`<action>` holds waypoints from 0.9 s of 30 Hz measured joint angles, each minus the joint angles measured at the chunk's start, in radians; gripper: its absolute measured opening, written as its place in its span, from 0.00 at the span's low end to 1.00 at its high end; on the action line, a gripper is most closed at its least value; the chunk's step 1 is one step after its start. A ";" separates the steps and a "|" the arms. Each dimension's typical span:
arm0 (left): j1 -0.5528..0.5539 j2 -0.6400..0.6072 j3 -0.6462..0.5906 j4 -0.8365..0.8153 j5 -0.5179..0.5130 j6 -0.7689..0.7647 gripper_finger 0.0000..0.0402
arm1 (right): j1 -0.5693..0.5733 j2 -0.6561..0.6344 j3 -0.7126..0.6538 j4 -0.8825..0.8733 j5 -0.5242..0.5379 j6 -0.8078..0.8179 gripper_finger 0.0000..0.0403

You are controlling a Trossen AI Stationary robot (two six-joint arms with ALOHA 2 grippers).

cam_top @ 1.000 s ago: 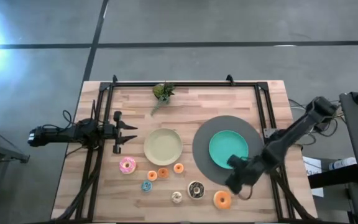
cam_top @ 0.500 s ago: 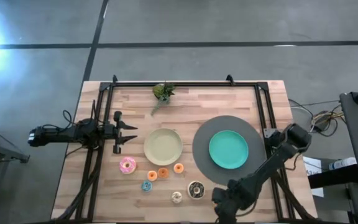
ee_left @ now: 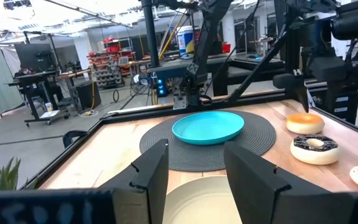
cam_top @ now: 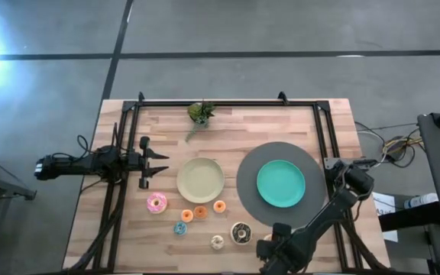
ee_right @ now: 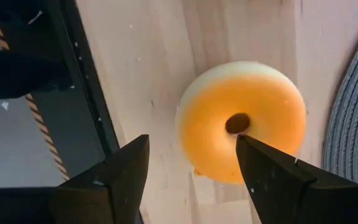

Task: Pick & Place donuts
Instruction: Put the big violet donut on the green plate

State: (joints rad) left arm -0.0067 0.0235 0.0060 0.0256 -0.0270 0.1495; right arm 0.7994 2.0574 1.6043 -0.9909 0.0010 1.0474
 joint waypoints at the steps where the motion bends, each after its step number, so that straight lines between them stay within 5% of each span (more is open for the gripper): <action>1: 0.000 0.000 0.000 0.000 0.000 0.000 0.33 | 0.000 0.006 0.000 0.002 0.003 0.006 0.58; 20: 0.000 0.000 0.000 -0.001 0.000 0.000 0.33 | 0.006 0.108 0.000 0.053 0.006 0.159 0.54; 27: 0.000 0.000 0.000 -0.001 0.000 0.000 0.33 | 0.005 0.109 -0.002 0.039 0.023 0.412 0.31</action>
State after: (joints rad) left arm -0.0064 0.0235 0.0059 0.0245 -0.0269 0.1493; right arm 0.8039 2.1665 1.6028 -0.9520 0.0244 1.4593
